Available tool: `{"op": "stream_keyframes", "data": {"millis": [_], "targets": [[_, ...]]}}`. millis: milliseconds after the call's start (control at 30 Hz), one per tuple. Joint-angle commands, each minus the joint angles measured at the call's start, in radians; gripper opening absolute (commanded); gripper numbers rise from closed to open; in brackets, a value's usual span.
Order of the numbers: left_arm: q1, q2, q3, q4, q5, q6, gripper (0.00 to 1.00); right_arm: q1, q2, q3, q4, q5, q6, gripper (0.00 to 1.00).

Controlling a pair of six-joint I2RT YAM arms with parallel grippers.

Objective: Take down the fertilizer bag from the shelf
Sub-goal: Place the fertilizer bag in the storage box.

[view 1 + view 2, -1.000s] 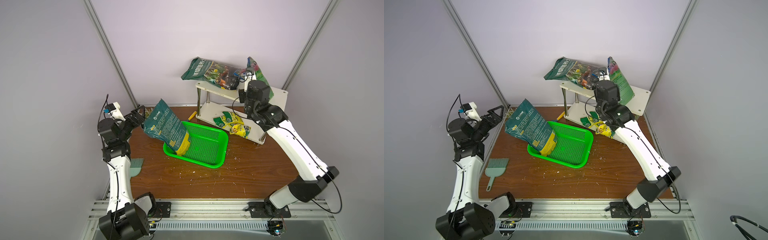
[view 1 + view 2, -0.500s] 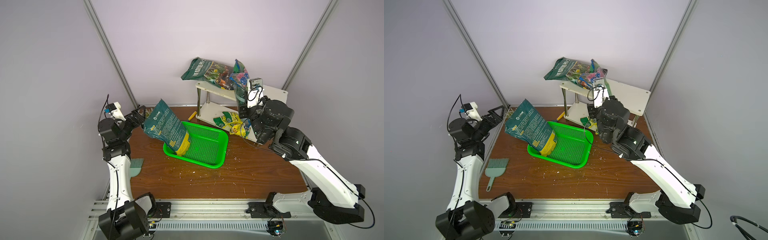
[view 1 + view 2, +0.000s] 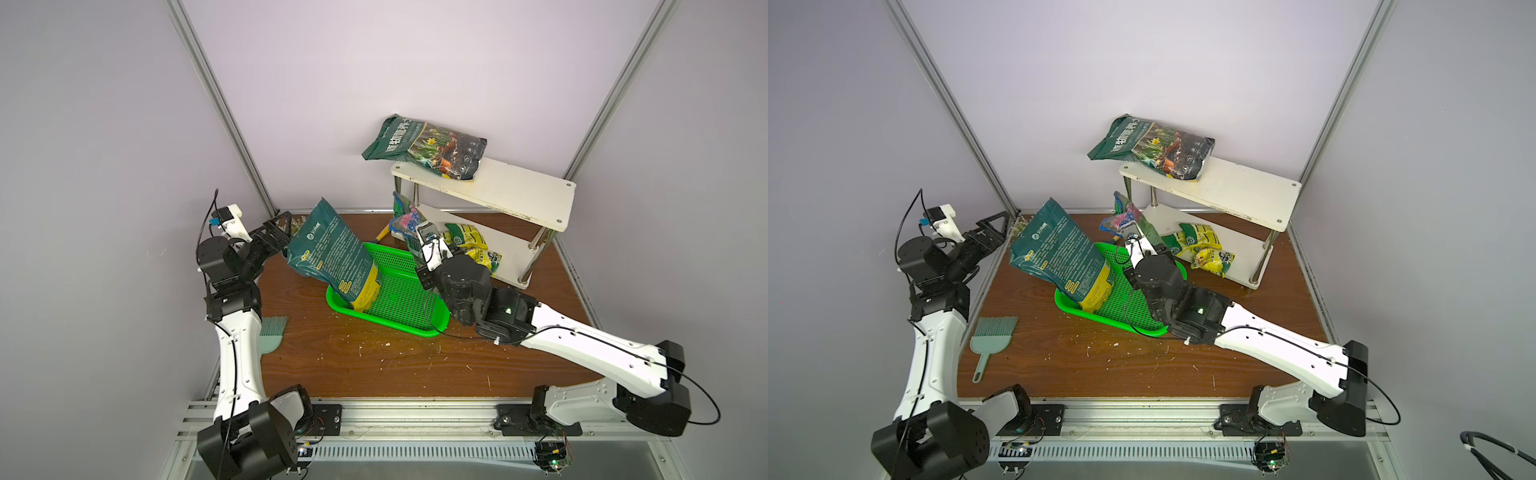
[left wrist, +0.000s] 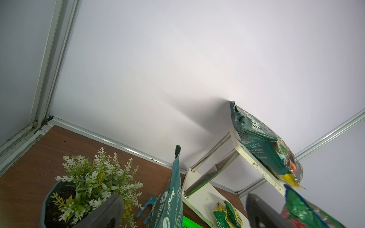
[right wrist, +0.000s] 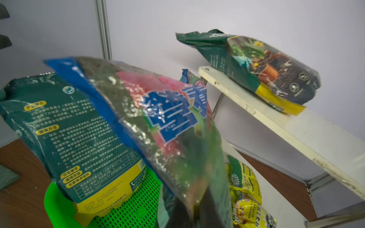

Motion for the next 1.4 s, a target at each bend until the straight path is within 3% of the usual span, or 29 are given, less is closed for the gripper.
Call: {"op": "stream_keyframes", "data": {"millis": [0, 233, 500, 667, 733, 867, 1367], "targets": [[0.018, -0.011, -0.001, 0.032, 0.023, 0.001, 1.0, -0.001, 0.023, 0.046, 0.305, -0.031, 0.074, 0.0], [0.024, -0.017, -0.009, 0.054, 0.041, -0.012, 1.0, -0.024, 0.172, 0.026, 0.382, -0.102, 0.154, 0.0], [0.027, -0.066, -0.053, 0.225, 0.141, -0.099, 1.0, -0.045, 0.294, 0.029, 0.484, -0.124, 0.174, 0.0], [-0.071, -0.066, -0.016, 0.229, 0.216, -0.087, 1.0, -0.048, 0.342, 0.005, 0.59, -0.113, 0.159, 0.0], [-0.121, -0.047, 0.018, 0.169, 0.231, -0.055, 1.0, -0.047, 0.358, -0.006, 0.627, -0.099, 0.159, 0.0], [-0.146, -0.029, 0.101, -0.103, 0.153, 0.093, 1.0, -0.048, 0.394, -0.025, 0.693, -0.075, 0.16, 0.0], [-0.157, -0.024, 0.097, -0.105, 0.177, 0.095, 1.0, -0.011, 0.515, -0.164, 0.993, -0.072, 0.192, 0.0]]}}
